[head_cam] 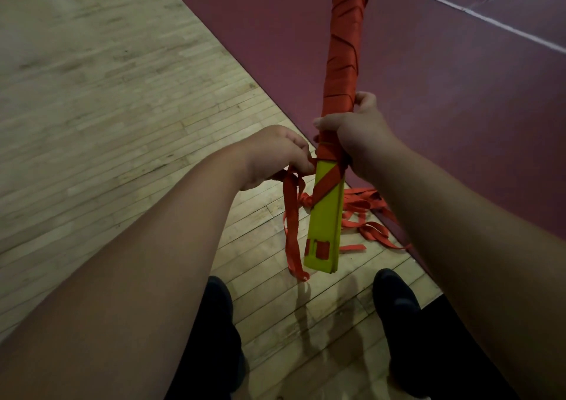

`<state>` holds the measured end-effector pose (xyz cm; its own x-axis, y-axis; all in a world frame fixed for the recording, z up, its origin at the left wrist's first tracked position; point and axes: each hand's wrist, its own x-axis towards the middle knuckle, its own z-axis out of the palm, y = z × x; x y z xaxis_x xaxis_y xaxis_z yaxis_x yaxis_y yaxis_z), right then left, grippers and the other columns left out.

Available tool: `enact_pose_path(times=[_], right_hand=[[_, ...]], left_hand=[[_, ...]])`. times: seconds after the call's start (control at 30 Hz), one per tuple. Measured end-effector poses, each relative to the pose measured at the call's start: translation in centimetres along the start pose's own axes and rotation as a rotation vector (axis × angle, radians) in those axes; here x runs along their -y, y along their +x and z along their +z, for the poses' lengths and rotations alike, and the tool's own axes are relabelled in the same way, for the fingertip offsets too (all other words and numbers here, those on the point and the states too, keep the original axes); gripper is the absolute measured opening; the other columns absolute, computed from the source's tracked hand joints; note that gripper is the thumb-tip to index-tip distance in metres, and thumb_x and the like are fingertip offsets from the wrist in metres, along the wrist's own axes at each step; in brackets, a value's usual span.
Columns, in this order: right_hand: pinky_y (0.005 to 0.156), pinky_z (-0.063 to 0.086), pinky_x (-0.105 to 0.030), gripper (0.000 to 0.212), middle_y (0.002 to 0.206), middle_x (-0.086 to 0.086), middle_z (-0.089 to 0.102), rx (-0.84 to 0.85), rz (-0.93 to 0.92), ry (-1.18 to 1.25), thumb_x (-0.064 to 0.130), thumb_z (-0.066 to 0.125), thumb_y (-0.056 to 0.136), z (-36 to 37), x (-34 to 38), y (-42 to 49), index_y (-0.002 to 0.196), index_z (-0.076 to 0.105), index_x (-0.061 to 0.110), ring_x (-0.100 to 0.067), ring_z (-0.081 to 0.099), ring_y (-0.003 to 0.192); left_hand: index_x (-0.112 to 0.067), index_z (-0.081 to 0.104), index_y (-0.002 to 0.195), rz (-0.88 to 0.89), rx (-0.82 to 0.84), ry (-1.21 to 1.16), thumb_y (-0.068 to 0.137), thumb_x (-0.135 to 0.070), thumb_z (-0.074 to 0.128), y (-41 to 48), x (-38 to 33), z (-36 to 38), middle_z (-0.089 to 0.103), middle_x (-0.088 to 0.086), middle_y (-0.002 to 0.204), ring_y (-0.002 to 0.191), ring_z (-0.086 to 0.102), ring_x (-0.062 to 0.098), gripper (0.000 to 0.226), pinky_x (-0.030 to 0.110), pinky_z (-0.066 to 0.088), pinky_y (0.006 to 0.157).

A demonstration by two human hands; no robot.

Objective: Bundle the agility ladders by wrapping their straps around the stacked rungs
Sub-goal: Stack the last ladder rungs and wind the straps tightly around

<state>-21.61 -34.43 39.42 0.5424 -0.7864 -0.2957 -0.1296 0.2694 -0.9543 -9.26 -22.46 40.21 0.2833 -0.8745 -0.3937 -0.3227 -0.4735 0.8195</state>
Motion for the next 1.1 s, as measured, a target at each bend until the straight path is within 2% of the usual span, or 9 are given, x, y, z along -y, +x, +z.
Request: enact_pose_path(times=[0.1, 0.27, 0.43, 0.5, 0.63, 0.83, 0.93, 1.03, 1.1], right_hand=[[0.077, 0.068, -0.048, 0.066, 0.114, -0.011, 0.069, -0.005, 0.007, 0.019, -0.001, 0.08, 0.089, 0.1, 0.0, 0.0, 0.133, 0.038, 0.024, -0.034, 0.08, 0.093], [0.078, 0.068, -0.048, 0.064, 0.115, -0.01, 0.068, 0.017, 0.019, 0.038, 0.001, 0.08, 0.089, -0.2, 0.2, -0.1, 0.135, 0.04, 0.023, -0.031, 0.08, 0.091], [0.072, 0.068, -0.042, 0.063, 0.115, -0.013, 0.071, 0.008, 0.015, 0.053, 0.001, 0.079, 0.087, -0.5, 0.3, 0.0, 0.136, 0.044, 0.019, -0.024, 0.079, 0.078], [0.071, 0.068, -0.041, 0.063, 0.113, -0.014, 0.073, 0.0, 0.011, 0.062, 0.0, 0.079, 0.085, -0.5, 0.3, 0.2, 0.135, 0.046, 0.018, -0.026, 0.079, 0.077], [0.072, 0.068, -0.045, 0.068, 0.114, -0.017, 0.072, -0.003, -0.001, 0.045, 0.001, 0.081, 0.081, -0.5, 0.2, 0.3, 0.137, 0.046, 0.018, -0.029, 0.078, 0.076], [0.07, 0.065, -0.045, 0.059, 0.107, -0.016, 0.073, -0.001, -0.038, -0.006, 0.003, 0.078, 0.086, -0.5, 0.2, -0.1, 0.132, 0.046, 0.021, -0.027, 0.073, 0.073], [0.064, 0.063, -0.039, 0.043, 0.103, -0.02, 0.077, -0.007, -0.06, 0.009, 0.017, 0.075, 0.094, -0.4, 0.1, 0.1, 0.129, 0.05, 0.019, -0.027, 0.072, 0.071], [0.068, 0.064, -0.04, 0.033, 0.1, -0.017, 0.079, -0.015, -0.058, -0.003, 0.035, 0.068, 0.102, -0.3, 0.3, 0.2, 0.128, 0.052, 0.021, -0.026, 0.075, 0.075], [0.07, 0.065, -0.039, 0.031, 0.101, -0.017, 0.079, -0.025, -0.055, -0.005, 0.039, 0.065, 0.105, -0.3, 0.3, 0.3, 0.127, 0.052, 0.022, -0.028, 0.076, 0.08]], left_hand=[[-0.021, 0.056, 0.048, 0.017, 0.046, -0.066, 0.091, 0.007, 0.068, 0.0, 0.1, 0.2, 0.059, 0.01, 0.075, 0.074, 0.064, 0.021, 0.053, 0.029, 0.052, 0.061], [-0.017, 0.051, 0.057, 0.053, 0.093, -0.154, 0.095, 0.005, 0.067, -0.3, 0.0, -0.1, 0.054, 0.011, 0.077, 0.066, 0.055, 0.013, 0.047, 0.022, 0.04, 0.045], [-0.021, 0.051, 0.07, 0.088, 0.143, -0.177, 0.099, -0.019, 0.076, -0.6, -0.1, -0.7, 0.046, 0.011, 0.084, 0.062, 0.041, 0.009, 0.039, 0.019, 0.027, 0.046], [-0.024, 0.054, 0.07, 0.087, 0.145, -0.166, 0.095, -0.03, 0.079, -0.7, 0.0, -1.0, 0.048, 0.008, 0.08, 0.063, 0.041, 0.008, 0.036, 0.019, 0.027, 0.046], [-0.023, 0.055, 0.074, 0.044, 0.162, -0.196, 0.102, -0.028, 0.074, -1.0, 0.0, -1.5, 0.054, -0.002, 0.076, 0.066, 0.049, 0.007, 0.034, 0.017, 0.028, 0.045], [-0.022, 0.058, 0.084, -0.095, 0.296, -0.194, 0.101, -0.036, 0.067, -1.8, -0.1, -1.5, 0.068, 0.008, 0.085, 0.068, 0.051, 0.011, 0.024, 0.015, 0.027, 0.041], [-0.025, 0.061, 0.084, -0.097, 0.321, -0.176, 0.107, -0.034, 0.063, -1.9, -0.3, -1.5, 0.066, 0.007, 0.082, 0.073, 0.059, 0.016, 0.025, 0.016, 0.034, 0.042], [-0.026, 0.068, 0.081, -0.104, 0.358, -0.258, 0.11, -0.031, 0.06, -2.1, -0.6, -1.7, 0.058, 0.005, 0.08, 0.096, 0.077, 0.032, 0.03, 0.024, 0.056, 0.046], [-0.025, 0.068, 0.083, -0.124, 0.371, -0.286, 0.11, -0.031, 0.061, -2.1, -0.7, -1.8, 0.057, 0.004, 0.079, 0.097, 0.079, 0.035, 0.028, 0.028, 0.061, 0.049]])
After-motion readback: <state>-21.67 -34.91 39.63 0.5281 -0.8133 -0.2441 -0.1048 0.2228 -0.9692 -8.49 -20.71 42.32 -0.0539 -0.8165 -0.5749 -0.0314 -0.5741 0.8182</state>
